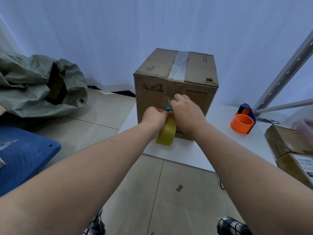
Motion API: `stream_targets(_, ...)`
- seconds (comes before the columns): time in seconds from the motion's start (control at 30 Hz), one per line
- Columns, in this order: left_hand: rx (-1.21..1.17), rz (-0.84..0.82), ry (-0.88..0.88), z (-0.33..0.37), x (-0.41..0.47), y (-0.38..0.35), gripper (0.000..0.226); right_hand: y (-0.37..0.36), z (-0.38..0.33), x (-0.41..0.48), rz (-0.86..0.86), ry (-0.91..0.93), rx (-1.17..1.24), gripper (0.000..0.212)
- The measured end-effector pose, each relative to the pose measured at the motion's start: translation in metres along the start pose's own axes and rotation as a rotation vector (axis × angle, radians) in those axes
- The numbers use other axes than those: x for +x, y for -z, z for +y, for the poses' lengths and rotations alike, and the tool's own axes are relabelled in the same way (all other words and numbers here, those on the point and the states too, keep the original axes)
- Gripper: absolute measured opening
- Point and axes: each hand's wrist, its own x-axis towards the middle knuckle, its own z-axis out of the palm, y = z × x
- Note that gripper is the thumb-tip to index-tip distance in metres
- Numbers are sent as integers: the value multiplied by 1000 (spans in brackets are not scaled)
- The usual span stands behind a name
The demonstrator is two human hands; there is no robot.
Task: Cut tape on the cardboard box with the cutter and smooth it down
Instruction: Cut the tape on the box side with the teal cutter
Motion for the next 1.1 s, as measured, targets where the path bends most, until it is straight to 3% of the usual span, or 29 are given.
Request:
stream_targets(0.43, 52, -11, -92, -1, 2, 2, 9, 0, 13, -7, -14, -18, 67, 18)
stream_targets(1.1, 87, -31, -134, 1, -1, 7, 7, 4, 15, -8, -39, -6, 94, 21)
